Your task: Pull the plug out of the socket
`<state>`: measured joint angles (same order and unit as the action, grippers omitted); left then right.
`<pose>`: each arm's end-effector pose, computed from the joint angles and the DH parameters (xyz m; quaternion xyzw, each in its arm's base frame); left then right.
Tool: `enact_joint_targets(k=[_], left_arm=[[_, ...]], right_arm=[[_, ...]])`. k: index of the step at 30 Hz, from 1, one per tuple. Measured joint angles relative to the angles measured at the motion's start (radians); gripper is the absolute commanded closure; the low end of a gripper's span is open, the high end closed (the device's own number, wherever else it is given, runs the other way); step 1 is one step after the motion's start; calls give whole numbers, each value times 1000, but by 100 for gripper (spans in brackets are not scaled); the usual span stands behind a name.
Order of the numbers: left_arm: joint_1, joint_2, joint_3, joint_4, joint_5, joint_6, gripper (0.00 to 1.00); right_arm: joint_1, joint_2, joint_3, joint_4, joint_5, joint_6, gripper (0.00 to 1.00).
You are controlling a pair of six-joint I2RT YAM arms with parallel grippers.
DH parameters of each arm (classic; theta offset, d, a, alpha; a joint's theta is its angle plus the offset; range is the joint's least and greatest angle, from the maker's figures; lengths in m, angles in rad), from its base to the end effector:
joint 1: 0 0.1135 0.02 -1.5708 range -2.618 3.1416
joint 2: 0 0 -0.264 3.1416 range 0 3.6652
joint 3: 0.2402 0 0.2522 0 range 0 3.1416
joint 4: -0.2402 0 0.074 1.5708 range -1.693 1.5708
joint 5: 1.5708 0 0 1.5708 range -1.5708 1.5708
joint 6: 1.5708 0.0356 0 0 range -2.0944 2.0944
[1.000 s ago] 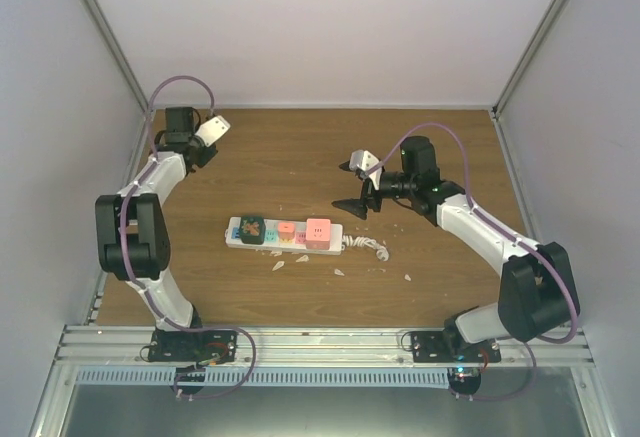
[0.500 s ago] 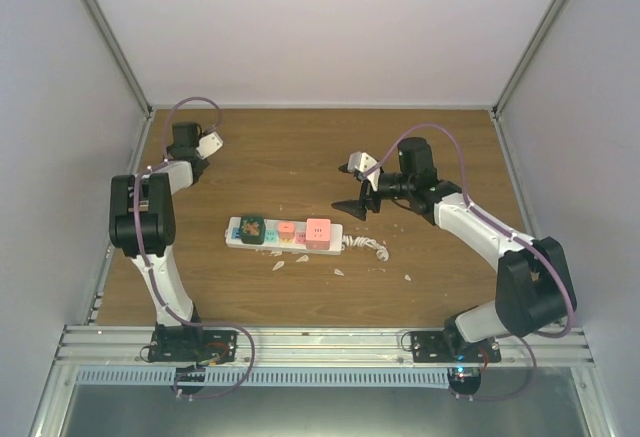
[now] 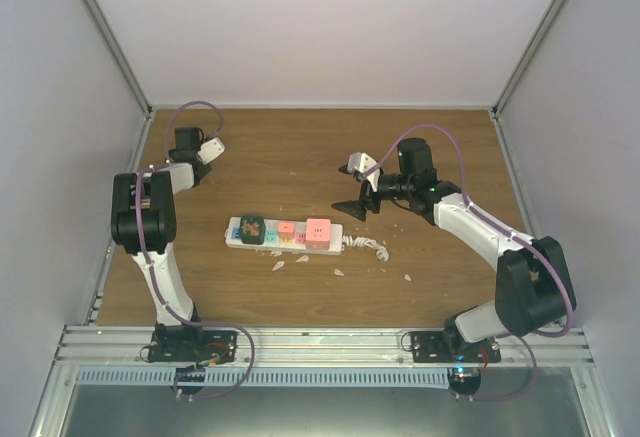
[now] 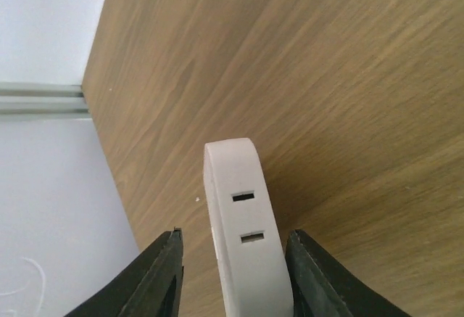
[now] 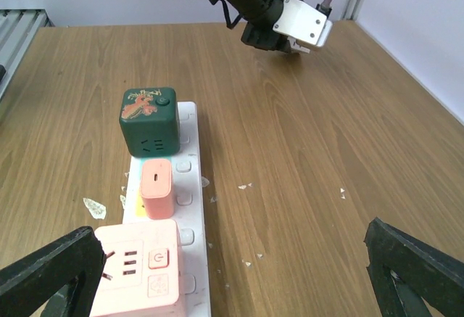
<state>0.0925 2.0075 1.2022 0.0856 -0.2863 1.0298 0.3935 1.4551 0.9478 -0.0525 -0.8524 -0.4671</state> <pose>0.4232 0.0494 0.1464 0.3547 0.8309 0.3274 0.2768 0.2810 0.1457 0.2574 -0.5143 0.6405 0.3452 0.4539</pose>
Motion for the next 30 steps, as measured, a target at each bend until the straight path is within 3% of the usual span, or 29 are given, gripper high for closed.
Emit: enact_joint_targets(k=[6,10,19,26,30], left_arm=[[0,0,-2,-35,34,-18,50],[0,-15,-9,-77,67,-39,38],[0,-132,-11,-220,185,-97,21],[-11,-286,1,-386,400,-113,13],[-19,-376,11,-516,617,-85,14]], right_arm=[[0,0,0,0,0,0,1],[0,4,0,-1,-3,-8,0],[0,59,0,-51,-40,-46,0],[4,96,0,-69,-49,-77,1],[17,116,0,-84,-48,-93,2]])
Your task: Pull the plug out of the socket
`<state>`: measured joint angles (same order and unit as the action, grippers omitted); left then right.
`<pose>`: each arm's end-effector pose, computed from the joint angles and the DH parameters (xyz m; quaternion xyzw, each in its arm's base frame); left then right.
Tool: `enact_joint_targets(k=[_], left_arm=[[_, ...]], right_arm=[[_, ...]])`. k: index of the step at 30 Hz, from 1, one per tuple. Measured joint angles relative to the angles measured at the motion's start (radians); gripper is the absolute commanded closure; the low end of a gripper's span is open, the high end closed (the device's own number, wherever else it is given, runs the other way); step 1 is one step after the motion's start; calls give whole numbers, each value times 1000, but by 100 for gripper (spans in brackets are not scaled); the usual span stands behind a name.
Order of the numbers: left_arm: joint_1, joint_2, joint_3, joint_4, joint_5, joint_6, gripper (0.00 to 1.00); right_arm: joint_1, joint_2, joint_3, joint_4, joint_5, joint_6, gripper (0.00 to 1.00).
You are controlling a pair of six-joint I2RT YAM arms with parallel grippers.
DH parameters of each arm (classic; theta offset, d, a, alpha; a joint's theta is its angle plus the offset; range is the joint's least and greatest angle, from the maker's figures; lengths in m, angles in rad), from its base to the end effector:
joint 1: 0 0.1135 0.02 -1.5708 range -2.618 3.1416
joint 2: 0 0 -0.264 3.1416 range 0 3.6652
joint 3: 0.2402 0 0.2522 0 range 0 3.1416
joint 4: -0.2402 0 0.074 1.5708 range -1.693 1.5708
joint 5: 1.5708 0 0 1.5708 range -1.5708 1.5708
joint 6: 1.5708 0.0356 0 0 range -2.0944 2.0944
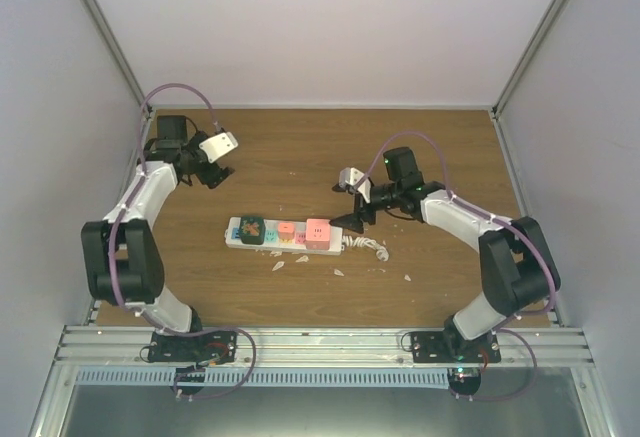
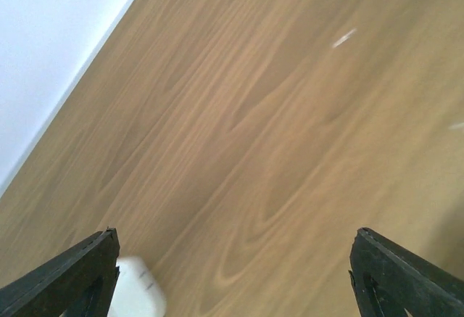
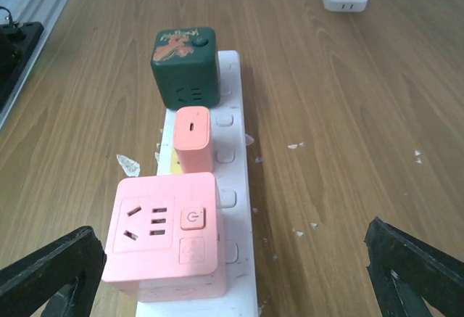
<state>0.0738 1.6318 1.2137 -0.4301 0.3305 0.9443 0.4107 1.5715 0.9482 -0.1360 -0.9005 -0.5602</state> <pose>0.3554 0.0147 0.2516 0.4418 0.8121 0.0356 0.3795 0.2858 0.1549 0.2171 -0.5379 0.6515 0.3722 0.3842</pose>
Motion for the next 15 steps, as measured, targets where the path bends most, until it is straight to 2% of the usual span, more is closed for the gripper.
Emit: enact_joint_targets(k=[3,8,11,15], left_arm=[[-7,-74,0,-101,180,46,16],[-113,-157,-6,-229,379,139,22],[-194,-174,-37,-269,431,180,23],[-267,-174,-80,-304,434,205,28]], right_arm=[[15,23,0,-8,2,-10,3],[28,49,-5,-14,-4,-11,4],[35,52,-16,-14,-9,-11,5],[49,52,-29,-15,-18,-11,5]])
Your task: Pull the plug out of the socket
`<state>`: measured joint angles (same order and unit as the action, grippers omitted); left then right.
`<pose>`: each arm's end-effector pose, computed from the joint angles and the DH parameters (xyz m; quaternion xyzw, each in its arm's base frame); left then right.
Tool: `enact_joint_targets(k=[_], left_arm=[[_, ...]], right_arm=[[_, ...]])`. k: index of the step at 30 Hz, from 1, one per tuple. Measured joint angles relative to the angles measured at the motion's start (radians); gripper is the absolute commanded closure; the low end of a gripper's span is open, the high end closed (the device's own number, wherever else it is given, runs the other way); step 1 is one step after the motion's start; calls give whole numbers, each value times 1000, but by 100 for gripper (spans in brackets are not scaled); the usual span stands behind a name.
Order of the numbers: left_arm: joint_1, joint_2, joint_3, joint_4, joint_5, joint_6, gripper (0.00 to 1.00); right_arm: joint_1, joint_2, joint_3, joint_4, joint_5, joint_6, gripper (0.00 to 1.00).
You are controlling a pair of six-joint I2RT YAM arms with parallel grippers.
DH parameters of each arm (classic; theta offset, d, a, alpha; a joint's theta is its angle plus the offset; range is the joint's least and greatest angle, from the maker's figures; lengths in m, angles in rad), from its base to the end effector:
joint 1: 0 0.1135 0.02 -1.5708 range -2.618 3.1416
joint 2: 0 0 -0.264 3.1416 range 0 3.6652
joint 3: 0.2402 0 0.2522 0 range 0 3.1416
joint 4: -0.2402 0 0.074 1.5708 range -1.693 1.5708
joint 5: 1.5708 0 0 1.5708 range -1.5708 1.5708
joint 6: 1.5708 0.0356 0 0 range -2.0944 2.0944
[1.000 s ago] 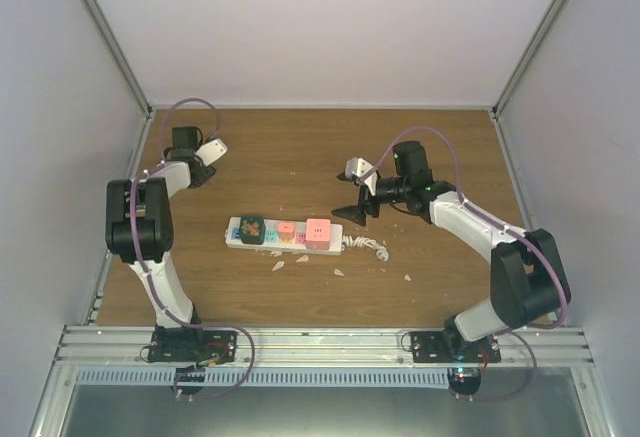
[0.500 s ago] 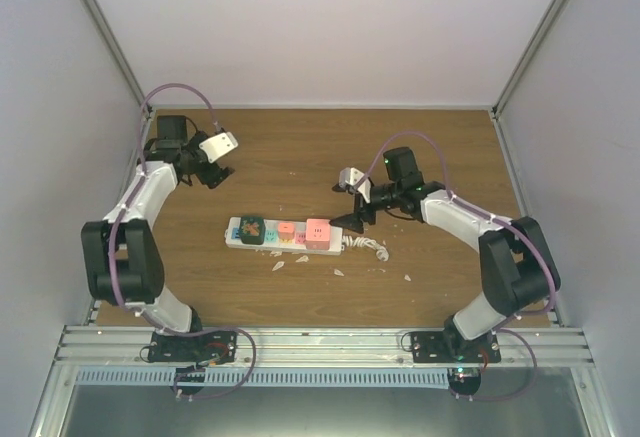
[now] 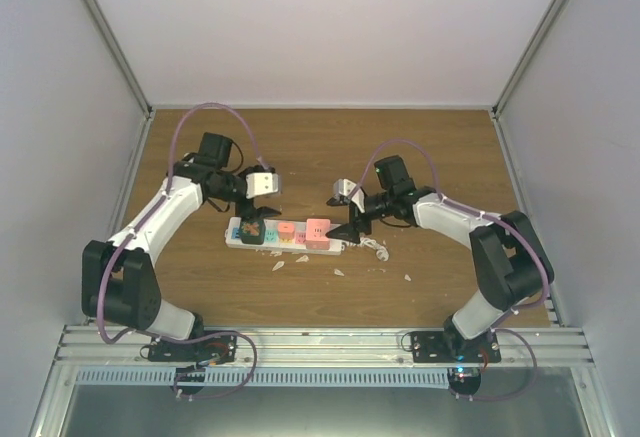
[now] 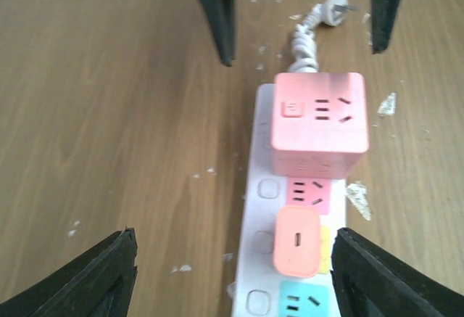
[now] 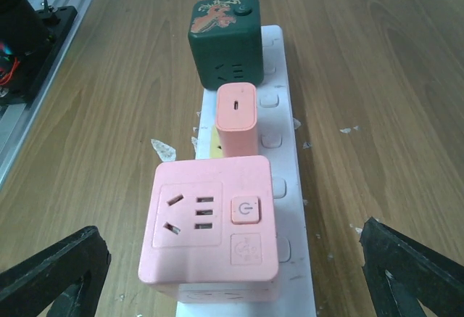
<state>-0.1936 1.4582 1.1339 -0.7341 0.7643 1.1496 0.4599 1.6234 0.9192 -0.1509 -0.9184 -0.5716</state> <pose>0.2804 -0.0801 0.2677 0.6325 0.6438 -0.2122 0.3747 0.2761 0.1683 0.1921 -0.5491 0.6538 0.3970 0.3367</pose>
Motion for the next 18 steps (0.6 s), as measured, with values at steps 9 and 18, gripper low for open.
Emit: enact_joint_targets(k=[9,18], left_arm=[[-105,47,-23,-16,-93,12,37],[-164,117,-23,-28,-190,2,42]], right_arm=[[43,1,-39,2,16,0,5],[95,44,-40,39,86,0,6]])
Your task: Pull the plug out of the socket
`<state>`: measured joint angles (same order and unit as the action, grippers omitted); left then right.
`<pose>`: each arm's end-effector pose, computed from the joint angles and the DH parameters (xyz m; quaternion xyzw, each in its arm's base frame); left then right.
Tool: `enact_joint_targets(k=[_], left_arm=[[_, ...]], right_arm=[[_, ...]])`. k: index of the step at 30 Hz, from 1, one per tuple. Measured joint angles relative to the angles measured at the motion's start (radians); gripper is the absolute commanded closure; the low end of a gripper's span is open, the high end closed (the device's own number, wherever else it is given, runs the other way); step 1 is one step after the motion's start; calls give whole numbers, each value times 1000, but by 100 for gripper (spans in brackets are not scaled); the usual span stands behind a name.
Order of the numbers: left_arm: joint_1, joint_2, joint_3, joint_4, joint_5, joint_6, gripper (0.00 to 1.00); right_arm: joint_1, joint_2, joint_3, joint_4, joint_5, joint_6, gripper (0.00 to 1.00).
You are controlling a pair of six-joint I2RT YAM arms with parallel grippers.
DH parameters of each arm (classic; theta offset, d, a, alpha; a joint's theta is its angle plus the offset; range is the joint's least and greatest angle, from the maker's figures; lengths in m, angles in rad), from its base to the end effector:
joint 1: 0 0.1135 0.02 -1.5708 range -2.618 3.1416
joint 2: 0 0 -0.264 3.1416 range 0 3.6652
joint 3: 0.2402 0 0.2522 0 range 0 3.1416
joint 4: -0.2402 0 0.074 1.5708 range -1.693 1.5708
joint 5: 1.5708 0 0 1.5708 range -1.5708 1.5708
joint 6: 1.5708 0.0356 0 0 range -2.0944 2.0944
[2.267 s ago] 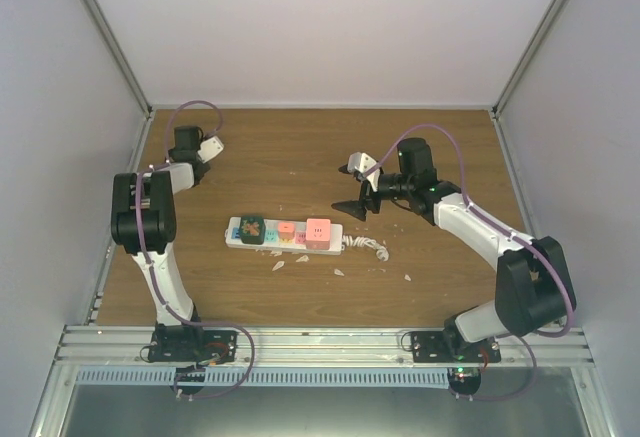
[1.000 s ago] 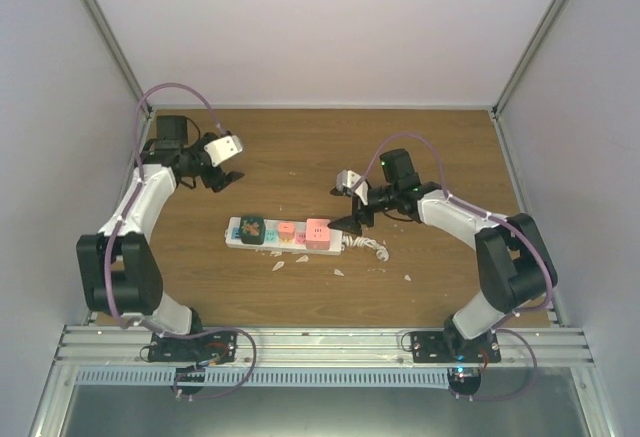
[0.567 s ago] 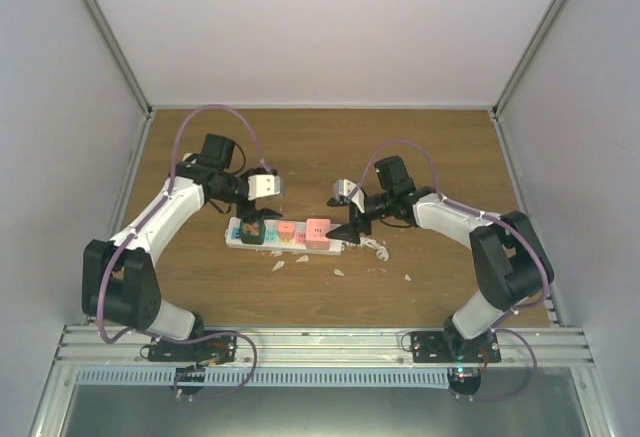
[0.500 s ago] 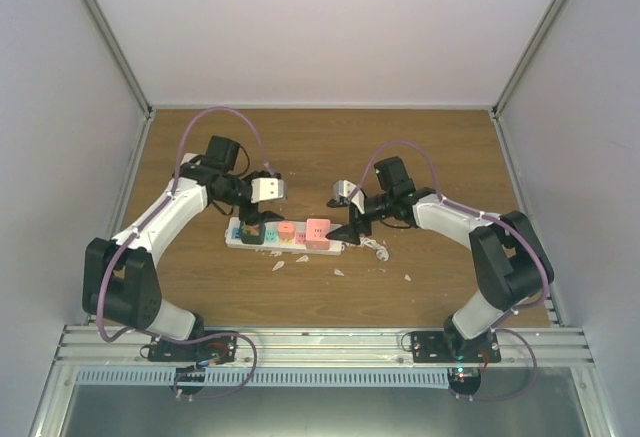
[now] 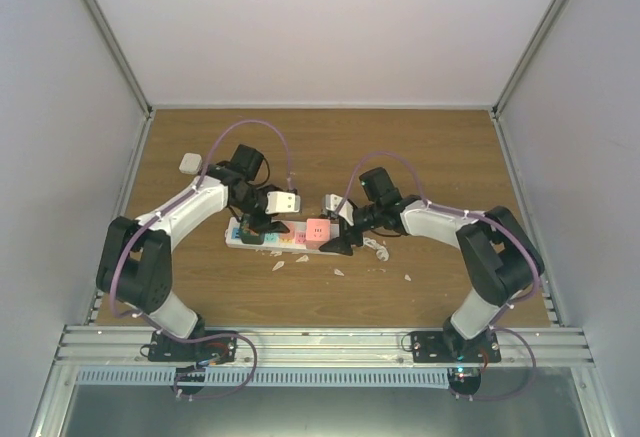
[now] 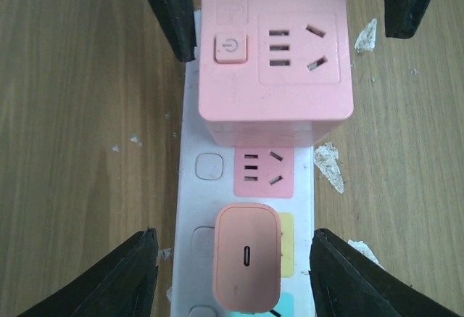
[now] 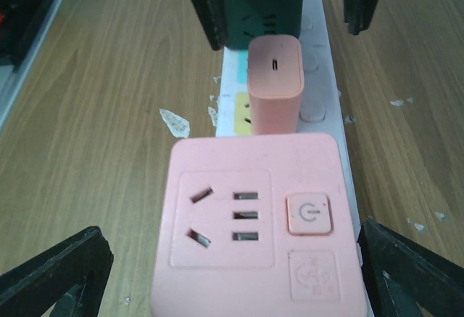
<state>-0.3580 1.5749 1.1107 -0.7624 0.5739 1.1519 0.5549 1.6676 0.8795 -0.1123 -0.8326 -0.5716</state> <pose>0.2761 -0.1239 0.2237 0.6828 0.6550 -0.1937 0.2593 0.2595 0.1918 0.1681 -0.5736 0.6592 0.3793 0.3040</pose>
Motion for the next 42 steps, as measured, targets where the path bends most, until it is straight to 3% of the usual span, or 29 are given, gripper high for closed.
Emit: enact_joint_targets(k=[15,20,29,42], left_arm=[[-36,70,0,-34,-102,-18,61],[-42,71,0,-31,-120,-22,67],[-56,71,0,-23,-152,-24,75],[-76,68,0,-21,-194,-27,81]], right_arm=[[23,28,-9,64,66,-1,15],[24,29,-16,76,76,-2,25],[24,29,-19,89,71,-16,54],[24,29,-19,96,68,5,68]])
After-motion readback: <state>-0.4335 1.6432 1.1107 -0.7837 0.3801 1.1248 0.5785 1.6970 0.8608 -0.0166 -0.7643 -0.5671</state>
